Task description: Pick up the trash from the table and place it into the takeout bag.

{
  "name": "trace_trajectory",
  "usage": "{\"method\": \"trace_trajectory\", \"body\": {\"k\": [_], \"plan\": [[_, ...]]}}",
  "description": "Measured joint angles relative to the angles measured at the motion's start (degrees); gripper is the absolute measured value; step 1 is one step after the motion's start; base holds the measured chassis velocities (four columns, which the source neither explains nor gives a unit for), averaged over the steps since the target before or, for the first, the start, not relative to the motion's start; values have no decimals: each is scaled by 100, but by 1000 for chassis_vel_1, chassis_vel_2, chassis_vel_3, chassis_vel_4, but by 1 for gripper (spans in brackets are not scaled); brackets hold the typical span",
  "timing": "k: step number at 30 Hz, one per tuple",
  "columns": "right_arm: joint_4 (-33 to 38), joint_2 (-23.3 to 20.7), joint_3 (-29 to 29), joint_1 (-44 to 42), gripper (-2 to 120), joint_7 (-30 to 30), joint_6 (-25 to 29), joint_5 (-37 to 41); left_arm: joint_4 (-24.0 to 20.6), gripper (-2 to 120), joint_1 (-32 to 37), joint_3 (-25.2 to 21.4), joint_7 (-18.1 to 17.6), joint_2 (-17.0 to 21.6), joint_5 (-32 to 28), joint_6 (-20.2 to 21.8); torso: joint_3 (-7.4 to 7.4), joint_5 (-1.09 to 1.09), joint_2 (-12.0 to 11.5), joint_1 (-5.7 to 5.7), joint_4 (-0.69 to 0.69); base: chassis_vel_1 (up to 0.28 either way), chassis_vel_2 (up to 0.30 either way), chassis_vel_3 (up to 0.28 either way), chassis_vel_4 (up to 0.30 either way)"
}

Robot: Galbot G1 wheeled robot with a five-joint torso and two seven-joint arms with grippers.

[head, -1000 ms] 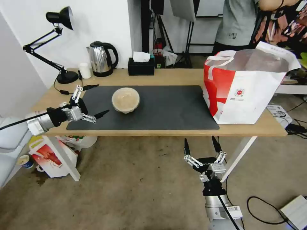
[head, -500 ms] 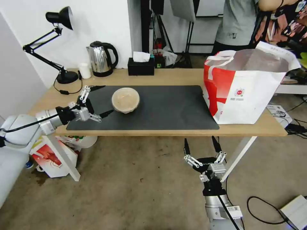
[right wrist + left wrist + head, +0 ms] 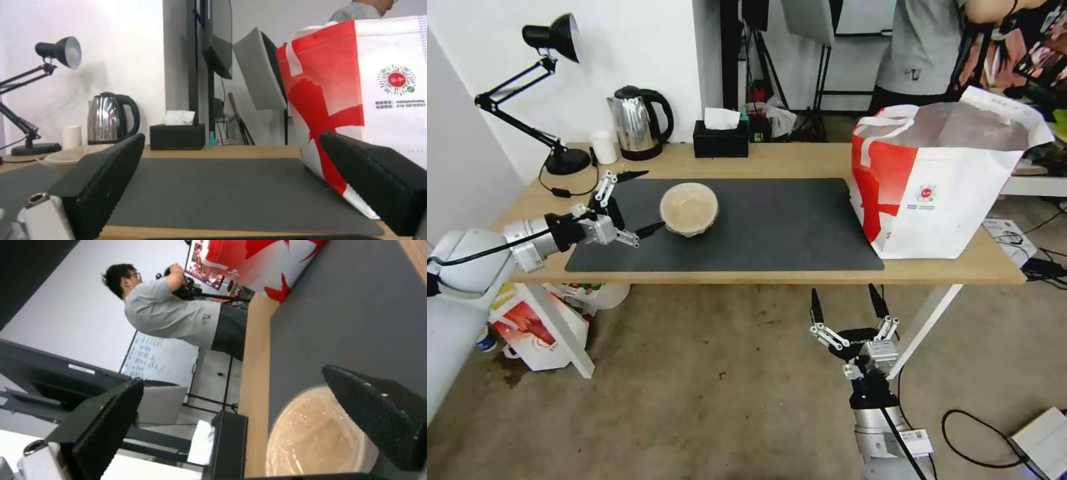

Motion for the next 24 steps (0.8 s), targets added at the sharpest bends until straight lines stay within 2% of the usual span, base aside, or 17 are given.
{"method": "trace_trajectory", "body": {"k": [13,24], "plan": [[0,0,0,0,100,0,0,0,138,100,-341,405,27,101,22,4,0,0,0,0,0,0,0,0,0],[0,0,0,0,100,0,0,0,278,100,-357,497,303,195,-38,-91,0,-1,0,0,0,0,0,0,0]]}}
